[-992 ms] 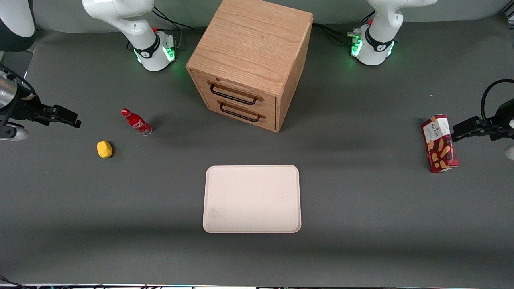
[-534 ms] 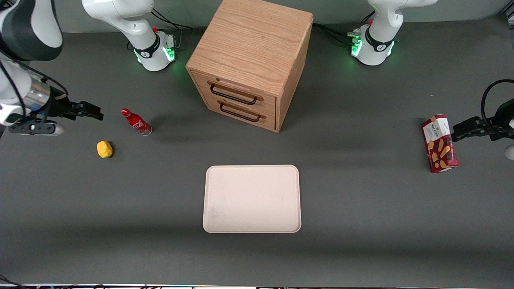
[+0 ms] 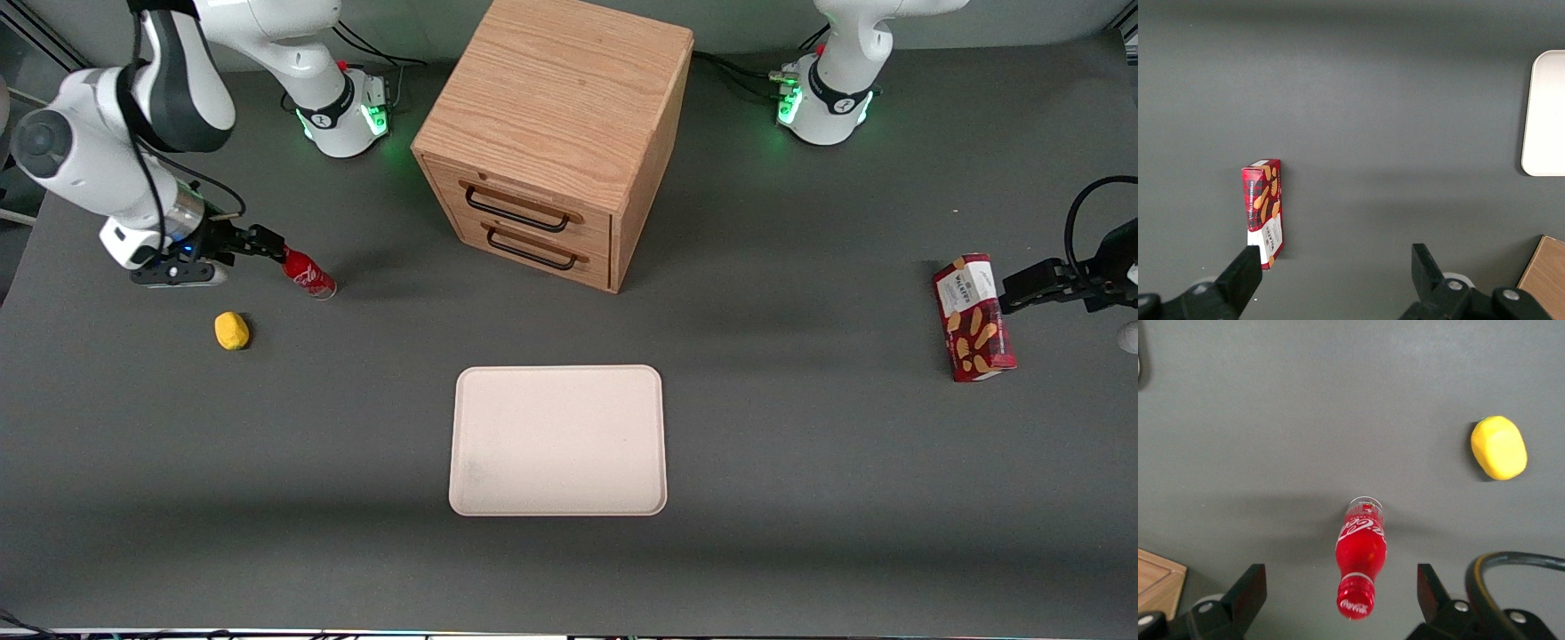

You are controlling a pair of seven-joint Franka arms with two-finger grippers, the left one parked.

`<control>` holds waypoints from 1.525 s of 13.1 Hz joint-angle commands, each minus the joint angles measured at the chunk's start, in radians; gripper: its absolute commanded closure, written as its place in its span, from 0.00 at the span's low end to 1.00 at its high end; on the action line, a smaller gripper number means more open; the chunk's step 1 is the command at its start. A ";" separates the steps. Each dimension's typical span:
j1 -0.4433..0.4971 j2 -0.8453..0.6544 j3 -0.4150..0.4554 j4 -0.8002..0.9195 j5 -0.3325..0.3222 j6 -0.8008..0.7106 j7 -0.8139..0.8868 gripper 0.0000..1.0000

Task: Place coke bottle on tray
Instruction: 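Lower the open right gripper around the bottle and close it, then lift the bottle and carry it with the right gripper to the tray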

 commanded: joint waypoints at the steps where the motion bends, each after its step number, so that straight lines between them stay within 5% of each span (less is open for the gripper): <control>1: 0.022 -0.025 0.005 -0.104 -0.015 0.107 -0.021 0.00; 8: 0.023 -0.023 0.019 -0.153 -0.079 0.135 -0.022 0.00; 11: 0.022 -0.023 0.019 -0.159 -0.090 0.135 -0.022 0.07; 13: 0.022 -0.023 0.019 -0.161 -0.090 0.135 -0.022 0.30; 15: 0.022 -0.023 0.017 -0.159 -0.091 0.135 -0.036 0.78; 16: 0.020 -0.022 0.017 -0.159 -0.091 0.135 -0.041 0.93; 17: 0.020 -0.020 0.017 -0.159 -0.091 0.133 -0.042 1.00; 20: 0.020 -0.005 0.016 -0.158 -0.091 0.130 -0.041 1.00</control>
